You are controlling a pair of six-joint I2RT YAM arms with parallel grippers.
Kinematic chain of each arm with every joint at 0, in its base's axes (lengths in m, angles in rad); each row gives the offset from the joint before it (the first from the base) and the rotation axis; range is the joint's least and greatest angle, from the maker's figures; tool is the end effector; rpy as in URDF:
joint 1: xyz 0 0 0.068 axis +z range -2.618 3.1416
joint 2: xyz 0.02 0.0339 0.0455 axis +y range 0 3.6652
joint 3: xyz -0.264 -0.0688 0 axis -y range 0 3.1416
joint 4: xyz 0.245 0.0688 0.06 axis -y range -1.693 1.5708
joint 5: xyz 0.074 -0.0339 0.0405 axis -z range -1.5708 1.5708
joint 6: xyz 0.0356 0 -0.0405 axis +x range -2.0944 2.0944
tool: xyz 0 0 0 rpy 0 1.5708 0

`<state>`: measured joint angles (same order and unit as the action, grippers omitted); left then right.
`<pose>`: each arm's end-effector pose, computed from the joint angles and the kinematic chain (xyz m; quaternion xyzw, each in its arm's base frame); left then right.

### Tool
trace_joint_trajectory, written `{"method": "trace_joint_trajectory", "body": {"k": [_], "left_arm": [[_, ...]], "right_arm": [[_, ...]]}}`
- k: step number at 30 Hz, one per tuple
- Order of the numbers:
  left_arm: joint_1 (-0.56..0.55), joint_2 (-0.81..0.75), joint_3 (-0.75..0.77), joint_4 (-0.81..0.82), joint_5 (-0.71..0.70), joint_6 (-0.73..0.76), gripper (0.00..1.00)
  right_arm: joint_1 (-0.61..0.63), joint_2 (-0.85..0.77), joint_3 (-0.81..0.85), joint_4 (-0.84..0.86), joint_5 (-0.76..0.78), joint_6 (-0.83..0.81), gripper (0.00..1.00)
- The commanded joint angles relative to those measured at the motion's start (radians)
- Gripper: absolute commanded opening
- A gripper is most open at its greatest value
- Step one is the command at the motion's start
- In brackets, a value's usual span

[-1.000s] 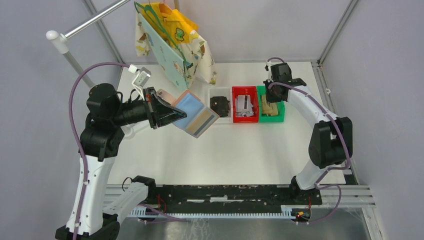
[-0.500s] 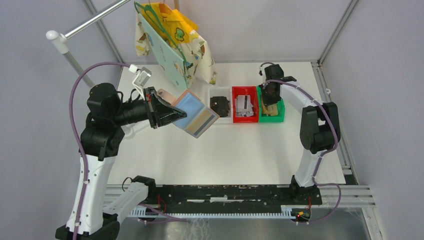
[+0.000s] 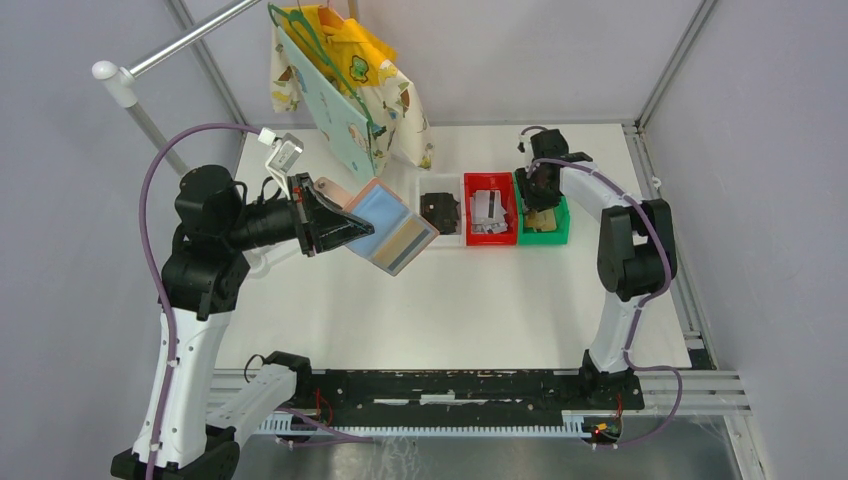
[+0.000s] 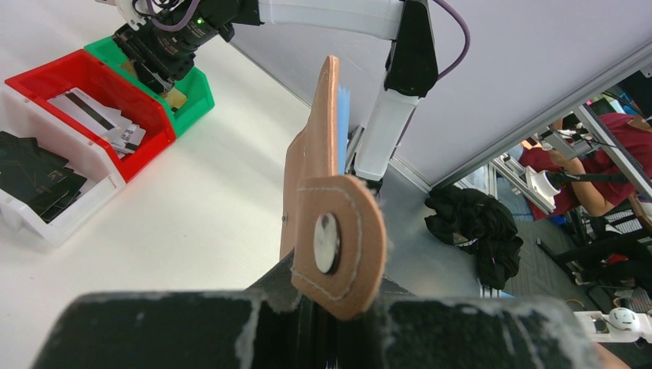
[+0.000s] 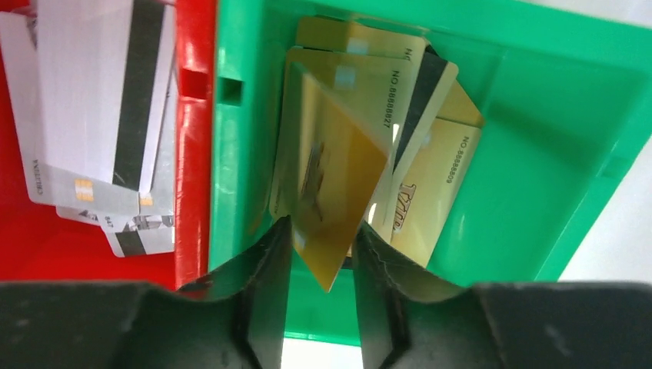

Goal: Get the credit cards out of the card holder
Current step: Place the credit card in the storage box, then remove the credit card from the card holder.

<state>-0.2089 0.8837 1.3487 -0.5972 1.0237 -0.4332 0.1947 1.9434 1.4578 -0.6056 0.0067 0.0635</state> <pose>0.1271 -0.0580 0.4689 0.2473 0.6879 -0.5309 0.4288 0.4036 0.0794 0.2009 -0.0629 0.9693 0.0273 0.2359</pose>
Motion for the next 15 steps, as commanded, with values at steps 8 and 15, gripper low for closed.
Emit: {"method": "trace_joint_trajectory", "body": {"k": [8, 15], "left_arm": [[0.004, -0.005, 0.043, 0.042, 0.023, 0.023, 0.02], [0.003, -0.005, 0.04, 0.045, 0.028, 0.024, 0.02]], "right_arm": [[-0.004, -0.117, 0.046, -0.008, 0.149, 0.015, 0.62], [-0.003, -0.279, 0.049, 0.015, 0.088, 0.03, 0.72]]}}
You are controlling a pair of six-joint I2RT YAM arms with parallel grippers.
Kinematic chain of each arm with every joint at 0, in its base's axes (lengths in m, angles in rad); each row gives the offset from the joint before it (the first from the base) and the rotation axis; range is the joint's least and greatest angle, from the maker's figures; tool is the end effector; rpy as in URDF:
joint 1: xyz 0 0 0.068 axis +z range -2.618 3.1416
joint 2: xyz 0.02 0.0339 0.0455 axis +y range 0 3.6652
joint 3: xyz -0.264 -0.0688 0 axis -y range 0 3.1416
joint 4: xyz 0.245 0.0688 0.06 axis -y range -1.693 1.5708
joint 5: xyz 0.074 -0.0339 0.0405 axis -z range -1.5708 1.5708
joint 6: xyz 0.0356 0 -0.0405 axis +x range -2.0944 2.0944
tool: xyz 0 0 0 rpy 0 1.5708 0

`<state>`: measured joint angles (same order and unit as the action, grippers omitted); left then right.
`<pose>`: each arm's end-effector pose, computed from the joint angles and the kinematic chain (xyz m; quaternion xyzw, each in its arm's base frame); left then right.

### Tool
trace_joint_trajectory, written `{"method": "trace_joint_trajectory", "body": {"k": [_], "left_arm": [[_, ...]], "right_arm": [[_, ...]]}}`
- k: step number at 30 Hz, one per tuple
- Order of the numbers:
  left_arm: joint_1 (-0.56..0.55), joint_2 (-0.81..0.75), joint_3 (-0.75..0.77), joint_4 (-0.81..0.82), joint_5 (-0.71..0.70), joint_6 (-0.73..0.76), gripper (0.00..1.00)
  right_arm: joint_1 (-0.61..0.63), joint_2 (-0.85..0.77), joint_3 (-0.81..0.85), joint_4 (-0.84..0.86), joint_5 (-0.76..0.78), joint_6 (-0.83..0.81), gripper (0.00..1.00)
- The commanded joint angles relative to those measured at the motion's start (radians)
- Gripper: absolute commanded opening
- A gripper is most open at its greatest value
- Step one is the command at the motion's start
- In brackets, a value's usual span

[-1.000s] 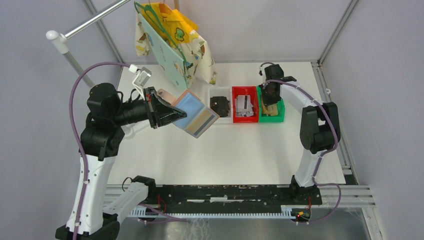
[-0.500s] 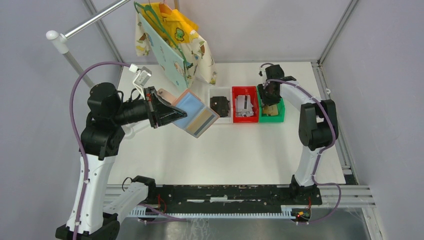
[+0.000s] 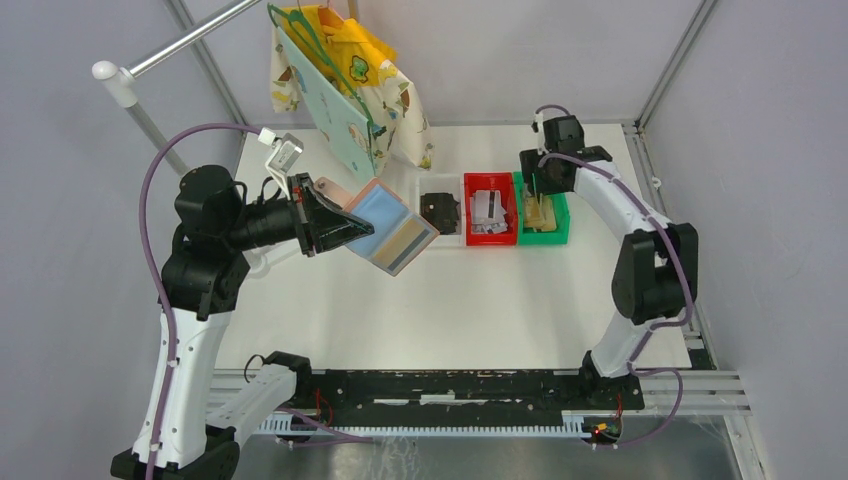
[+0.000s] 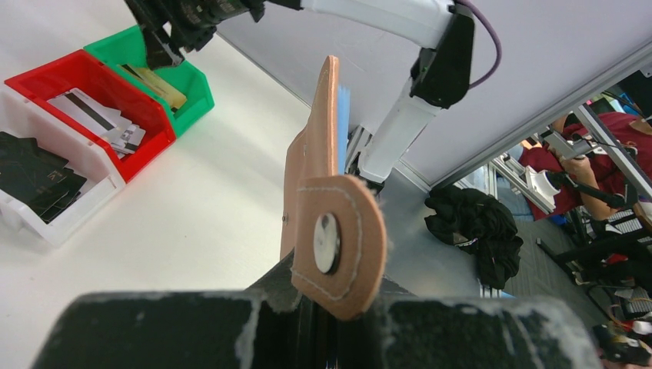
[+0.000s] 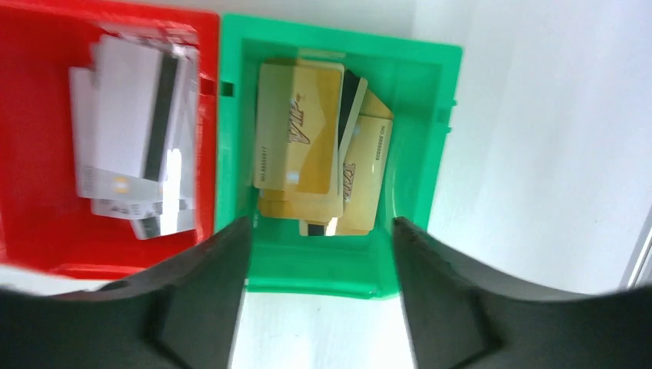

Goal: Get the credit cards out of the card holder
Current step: Remove the credit card from the card holder.

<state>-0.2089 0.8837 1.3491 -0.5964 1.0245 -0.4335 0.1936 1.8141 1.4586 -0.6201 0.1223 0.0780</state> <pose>0.1270 -0.0580 0.4691 0.2477 0.6875 -0.5311 0.4289 0.3889 0.0718 0.2502 -0.0372 0.9537 -0.0183 0.2979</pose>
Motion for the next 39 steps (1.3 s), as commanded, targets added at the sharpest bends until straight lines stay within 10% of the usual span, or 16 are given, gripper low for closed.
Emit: {"method": "trace_joint_trajectory", "body": {"k": [1, 4, 21, 39], "left_arm": [[0.004, -0.006, 0.037, 0.043, 0.028, 0.029, 0.02], [0.003, -0.004, 0.027, 0.03, 0.022, 0.061, 0.02], [0.003, 0.011, -0.012, -0.234, 0.011, 0.442, 0.02], [0.003, 0.038, -0.007, -0.387, 0.125, 0.587, 0.02]], "right_arm": [[0.002, -0.184, 0.038, 0.048, -0.053, 0.014, 0.8], [0.021, -0.284, 0.032, 0.062, -0.15, -0.002, 0.98], [0.453, -0.635, -0.121, 0.324, -0.802, -0.12, 0.98], [0.712, -0.493, -0.11, 0.373, -0.862, -0.147, 0.98]]}}
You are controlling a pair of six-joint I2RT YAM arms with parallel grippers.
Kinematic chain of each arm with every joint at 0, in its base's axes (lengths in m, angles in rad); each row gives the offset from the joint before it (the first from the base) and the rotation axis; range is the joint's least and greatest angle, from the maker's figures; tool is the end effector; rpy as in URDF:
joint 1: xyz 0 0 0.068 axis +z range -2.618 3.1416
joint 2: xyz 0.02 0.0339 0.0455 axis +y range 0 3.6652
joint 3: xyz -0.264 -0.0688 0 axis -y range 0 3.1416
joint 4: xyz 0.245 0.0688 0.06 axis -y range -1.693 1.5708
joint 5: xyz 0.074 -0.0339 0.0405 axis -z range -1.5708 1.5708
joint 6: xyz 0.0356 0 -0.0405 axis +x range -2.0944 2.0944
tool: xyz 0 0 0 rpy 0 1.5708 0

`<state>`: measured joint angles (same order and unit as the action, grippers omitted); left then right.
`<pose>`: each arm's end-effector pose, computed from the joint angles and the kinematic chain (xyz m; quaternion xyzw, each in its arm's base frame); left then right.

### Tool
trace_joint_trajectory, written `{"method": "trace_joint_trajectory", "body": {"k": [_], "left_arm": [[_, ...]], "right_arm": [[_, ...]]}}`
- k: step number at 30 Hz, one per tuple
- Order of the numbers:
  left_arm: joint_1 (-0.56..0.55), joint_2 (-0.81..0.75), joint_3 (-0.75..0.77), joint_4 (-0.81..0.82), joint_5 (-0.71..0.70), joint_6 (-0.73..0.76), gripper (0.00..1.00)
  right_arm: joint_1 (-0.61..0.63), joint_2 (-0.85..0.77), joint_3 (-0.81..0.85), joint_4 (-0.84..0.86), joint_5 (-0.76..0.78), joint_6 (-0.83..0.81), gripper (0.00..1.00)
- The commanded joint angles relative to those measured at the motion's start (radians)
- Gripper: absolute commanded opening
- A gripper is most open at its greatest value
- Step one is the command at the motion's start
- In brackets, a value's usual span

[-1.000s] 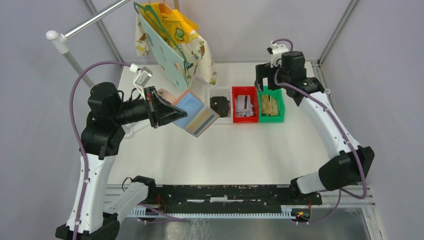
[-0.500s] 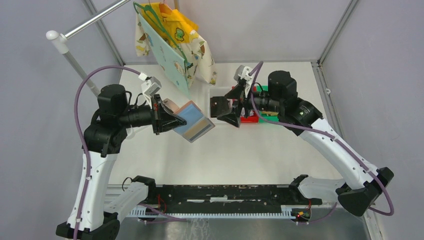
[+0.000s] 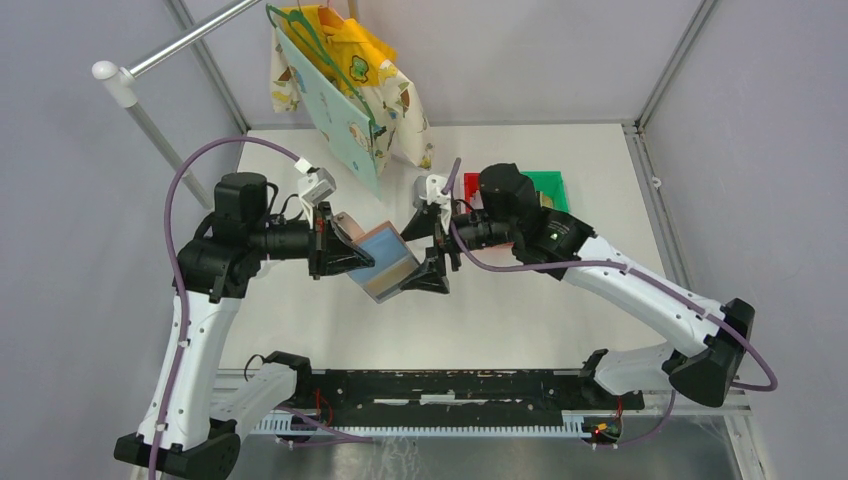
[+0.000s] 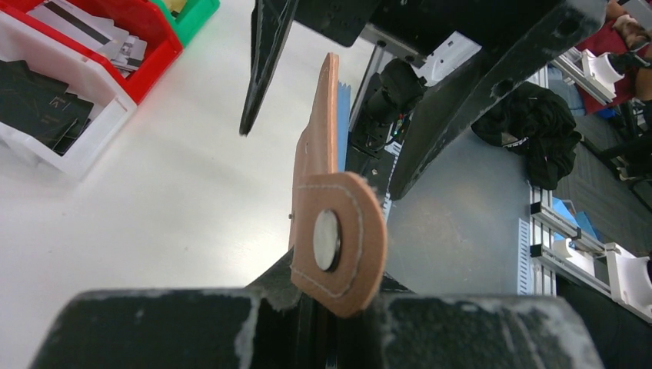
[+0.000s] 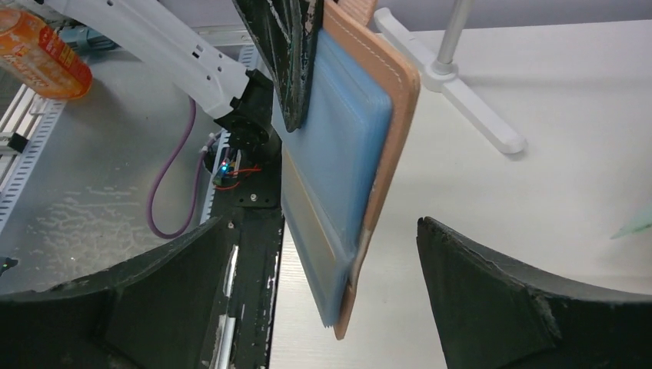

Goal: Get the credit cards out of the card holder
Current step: Remove the credit card from the card holder.

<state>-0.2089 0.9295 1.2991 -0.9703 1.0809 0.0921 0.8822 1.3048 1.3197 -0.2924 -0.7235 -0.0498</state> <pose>0.1341 -0.0605 0.4182 0.3509 0.7140 -0.4777 0.3725 0.1670 0.2401 0.4043 -0.5259 0.5711 0.4862 0.4012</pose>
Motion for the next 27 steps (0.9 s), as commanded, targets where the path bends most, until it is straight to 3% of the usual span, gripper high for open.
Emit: {"method": "trace_joint_trajectory", "body": {"k": [1, 9, 17, 21, 22, 23, 26, 27], "left_arm": [[0.003, -0.008, 0.044, -0.016, 0.072, 0.062, 0.02], [0.003, -0.006, 0.054, -0.074, 0.098, 0.106, 0.02], [0.003, 0.003, 0.061, -0.096, 0.095, 0.13, 0.02], [0.003, 0.008, 0.066, -0.098, 0.096, 0.133, 0.02], [0.002, 0.01, 0.066, -0.099, 0.094, 0.134, 0.06], [0.002, 0.012, 0.067, -0.098, 0.09, 0.131, 0.17], [0.002, 0.015, 0.072, -0.09, 0.075, 0.115, 0.65], [0.003, 0.014, 0.073, -0.083, 0.07, 0.102, 0.72]], "right_arm": [[0.027, 0.022, 0.029, 0.045, -0.018, -0.018, 0.98], [0.036, 0.053, 0.03, 0.111, -0.079, 0.031, 0.86], [0.04, 0.06, -0.008, 0.251, -0.156, 0.151, 0.48], [0.043, 0.063, -0.024, 0.285, -0.154, 0.196, 0.2], [0.044, 0.066, -0.027, 0.313, -0.142, 0.214, 0.13], [0.042, 0.066, -0.027, 0.326, -0.119, 0.233, 0.09], [0.033, 0.074, -0.02, 0.36, -0.044, 0.335, 0.0], [0.026, 0.076, -0.025, 0.392, -0.045, 0.382, 0.0]]}}
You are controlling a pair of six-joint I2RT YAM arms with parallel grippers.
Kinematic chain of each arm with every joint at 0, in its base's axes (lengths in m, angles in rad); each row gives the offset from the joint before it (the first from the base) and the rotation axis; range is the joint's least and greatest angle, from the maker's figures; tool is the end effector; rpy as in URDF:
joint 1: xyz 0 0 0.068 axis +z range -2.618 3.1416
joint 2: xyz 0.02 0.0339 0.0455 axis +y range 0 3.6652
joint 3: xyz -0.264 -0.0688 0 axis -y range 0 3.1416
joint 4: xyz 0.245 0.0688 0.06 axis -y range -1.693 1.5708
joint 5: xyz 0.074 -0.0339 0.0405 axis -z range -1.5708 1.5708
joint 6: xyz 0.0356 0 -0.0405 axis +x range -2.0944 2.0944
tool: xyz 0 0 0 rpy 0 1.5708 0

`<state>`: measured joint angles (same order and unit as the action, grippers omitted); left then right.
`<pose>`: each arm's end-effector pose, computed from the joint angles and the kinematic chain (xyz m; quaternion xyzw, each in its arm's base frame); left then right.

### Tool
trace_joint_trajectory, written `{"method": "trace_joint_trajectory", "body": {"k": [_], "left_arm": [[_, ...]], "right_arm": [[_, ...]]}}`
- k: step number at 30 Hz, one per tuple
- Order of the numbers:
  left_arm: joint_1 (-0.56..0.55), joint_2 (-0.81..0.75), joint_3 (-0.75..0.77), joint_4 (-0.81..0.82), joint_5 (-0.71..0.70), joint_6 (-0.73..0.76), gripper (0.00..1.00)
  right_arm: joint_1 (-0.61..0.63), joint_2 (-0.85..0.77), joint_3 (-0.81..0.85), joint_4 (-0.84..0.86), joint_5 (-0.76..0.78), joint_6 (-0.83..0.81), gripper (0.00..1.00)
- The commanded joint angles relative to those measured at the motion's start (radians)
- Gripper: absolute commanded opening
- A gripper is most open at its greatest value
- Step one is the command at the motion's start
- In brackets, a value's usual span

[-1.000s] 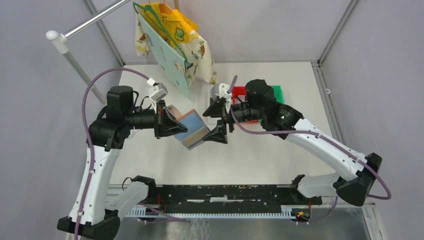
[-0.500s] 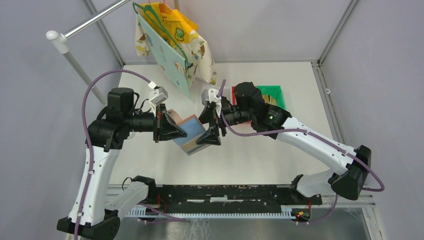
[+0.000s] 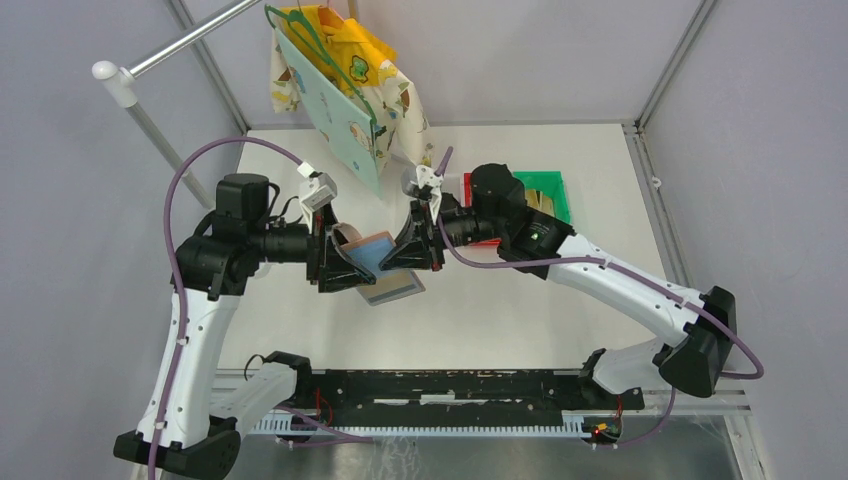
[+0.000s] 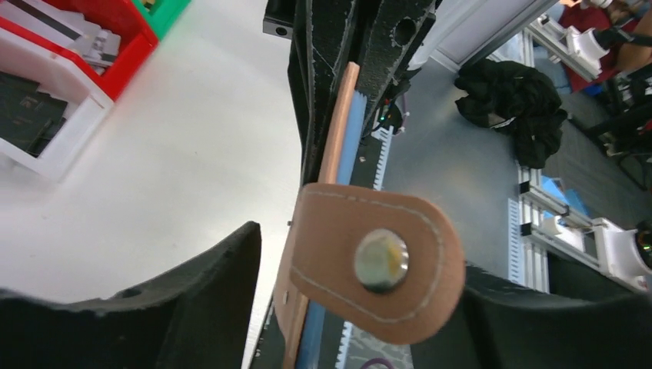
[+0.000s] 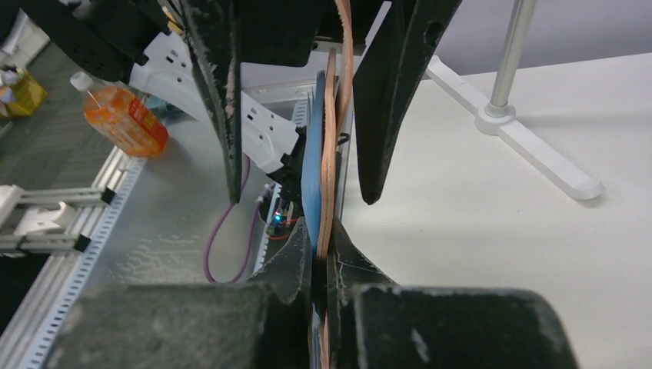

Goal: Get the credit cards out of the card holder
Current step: Remove the credit card from the card holder.

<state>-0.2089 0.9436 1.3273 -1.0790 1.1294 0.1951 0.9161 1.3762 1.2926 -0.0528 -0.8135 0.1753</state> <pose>0.1286 -0.0602 0.4175 0.3757 0.7040 -0.4872 0.3547 0.1717 0.2661 0.3985 -0.4930 0.5511 0.5682 0.3612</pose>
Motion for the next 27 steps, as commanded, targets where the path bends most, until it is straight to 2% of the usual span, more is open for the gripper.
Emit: {"method": "trace_joint_trajectory", "body": {"k": [1, 3, 6, 9, 13, 15, 20, 24, 27], "left_arm": [[0.002, -0.002, 0.046, 0.034, 0.017, -0.011, 0.75], [0.003, -0.015, 0.046, 0.053, 0.009, -0.032, 0.78], [0.003, -0.034, 0.043, 0.081, 0.017, -0.062, 0.77], [0.003, -0.046, 0.045, 0.114, 0.038, -0.106, 0.66], [0.003, -0.056, 0.048, 0.176, 0.059, -0.184, 0.41], [0.002, -0.058, 0.045, 0.198, 0.057, -0.192, 0.33], [0.003, -0.063, 0.027, 0.232, 0.043, -0.245, 0.3], [0.003, -0.073, 0.018, 0.299, 0.038, -0.308, 0.17], [0.004, -0.077, 0.007, 0.345, 0.043, -0.36, 0.08]], "right_arm": [[-0.018, 0.002, -0.014, 0.205, 0.049, 0.22, 0.0], [-0.038, -0.013, -0.06, 0.326, 0.05, 0.339, 0.0], [-0.069, -0.055, -0.168, 0.56, 0.048, 0.522, 0.0], [-0.08, -0.081, -0.234, 0.717, 0.044, 0.635, 0.0], [-0.08, -0.103, -0.29, 0.821, 0.054, 0.713, 0.0], [-0.08, -0.115, -0.319, 0.867, 0.067, 0.748, 0.0], [-0.079, -0.145, -0.389, 0.978, 0.114, 0.812, 0.0], [-0.067, -0.147, -0.407, 0.995, 0.122, 0.816, 0.0], [-0.052, -0.138, -0.416, 0.995, 0.126, 0.81, 0.06]]}}
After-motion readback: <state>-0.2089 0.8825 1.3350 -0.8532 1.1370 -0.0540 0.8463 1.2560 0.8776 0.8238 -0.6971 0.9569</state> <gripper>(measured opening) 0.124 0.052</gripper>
